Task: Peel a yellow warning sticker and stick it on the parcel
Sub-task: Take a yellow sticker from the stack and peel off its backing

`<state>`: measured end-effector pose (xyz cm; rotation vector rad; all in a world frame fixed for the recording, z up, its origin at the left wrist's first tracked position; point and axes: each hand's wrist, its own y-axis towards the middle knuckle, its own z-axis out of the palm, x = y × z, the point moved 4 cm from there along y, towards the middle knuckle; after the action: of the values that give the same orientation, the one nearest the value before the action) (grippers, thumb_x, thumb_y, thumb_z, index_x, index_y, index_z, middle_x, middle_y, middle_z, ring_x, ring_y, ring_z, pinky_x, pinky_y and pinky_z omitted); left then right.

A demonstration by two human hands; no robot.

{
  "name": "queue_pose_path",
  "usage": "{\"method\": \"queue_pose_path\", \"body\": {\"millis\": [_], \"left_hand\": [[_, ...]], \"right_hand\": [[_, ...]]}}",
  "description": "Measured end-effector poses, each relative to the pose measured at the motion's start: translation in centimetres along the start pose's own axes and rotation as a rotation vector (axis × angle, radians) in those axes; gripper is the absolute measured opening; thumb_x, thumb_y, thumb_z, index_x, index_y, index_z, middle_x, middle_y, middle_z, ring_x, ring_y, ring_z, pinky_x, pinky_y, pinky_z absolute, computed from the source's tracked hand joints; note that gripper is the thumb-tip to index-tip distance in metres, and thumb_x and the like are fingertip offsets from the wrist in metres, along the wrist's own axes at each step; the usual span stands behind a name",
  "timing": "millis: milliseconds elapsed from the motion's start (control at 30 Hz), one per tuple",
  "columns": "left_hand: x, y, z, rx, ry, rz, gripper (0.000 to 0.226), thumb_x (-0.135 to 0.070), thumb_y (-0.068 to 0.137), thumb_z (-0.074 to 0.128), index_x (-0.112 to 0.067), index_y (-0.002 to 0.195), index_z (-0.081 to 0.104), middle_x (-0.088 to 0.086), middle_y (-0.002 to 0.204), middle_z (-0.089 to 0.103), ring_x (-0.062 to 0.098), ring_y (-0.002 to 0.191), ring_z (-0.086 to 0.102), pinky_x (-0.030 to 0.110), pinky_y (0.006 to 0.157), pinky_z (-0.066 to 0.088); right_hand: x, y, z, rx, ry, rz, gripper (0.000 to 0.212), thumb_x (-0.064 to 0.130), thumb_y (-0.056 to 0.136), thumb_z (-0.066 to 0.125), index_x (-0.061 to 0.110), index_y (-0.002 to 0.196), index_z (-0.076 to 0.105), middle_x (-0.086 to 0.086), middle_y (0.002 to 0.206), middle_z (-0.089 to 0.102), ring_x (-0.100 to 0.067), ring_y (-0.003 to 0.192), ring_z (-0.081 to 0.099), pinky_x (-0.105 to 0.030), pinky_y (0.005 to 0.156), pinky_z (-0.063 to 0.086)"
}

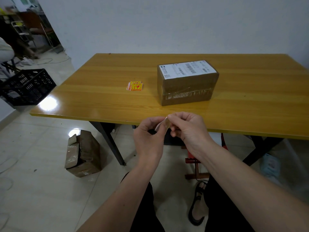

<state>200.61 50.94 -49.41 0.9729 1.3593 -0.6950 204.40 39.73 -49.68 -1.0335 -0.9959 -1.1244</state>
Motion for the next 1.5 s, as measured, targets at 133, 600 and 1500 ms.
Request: {"method": "queue_pose_path", "body": {"millis": [133,600,1500], "left_hand": [[0.0,-0.1,0.1,0.018,-0.012,-0.008,0.01,-0.015,0.079,0.072,-0.024,0.079,0.07,-0.014,0.073,0.068,-0.008,0.068,0.061,0.003,0.059,0.044],[0.9,0.3,0.5,0.132,-0.136,-0.278,0.008,-0.018,0.082,0.068,-0.017,0.08,0.075,-0.009,0.07,0.072,-0.004,0.066,0.063,0.005,0.055,0.044],[1.8,0.9,-0.1,-0.023,-0.14,-0.371,0.009,-0.019,0.087,0.064,-0.015,0.084,0.072,-0.012,0.073,0.066,-0.012,0.058,0.058,0.01,0.061,0.043]], "right_hand": [[-0.1,0.0,0.0,0.006,-0.015,-0.003,0.014,0.006,0.085,0.063,0.004,0.071,0.064,-0.007,0.055,0.053,-0.017,0.048,0.045,-0.024,0.049,0.043],[0.3,0.1,-1.0,0.019,-0.33,-0.159,0.01,0.007,0.084,0.065,0.002,0.076,0.066,-0.014,0.071,0.059,-0.021,0.068,0.056,-0.023,0.071,0.052],[-0.2,0.8,-1.9,-0.041,-0.443,-0.148,0.009,0.007,0.083,0.065,0.005,0.073,0.065,-0.003,0.065,0.053,-0.014,0.065,0.05,-0.018,0.066,0.045]]}}
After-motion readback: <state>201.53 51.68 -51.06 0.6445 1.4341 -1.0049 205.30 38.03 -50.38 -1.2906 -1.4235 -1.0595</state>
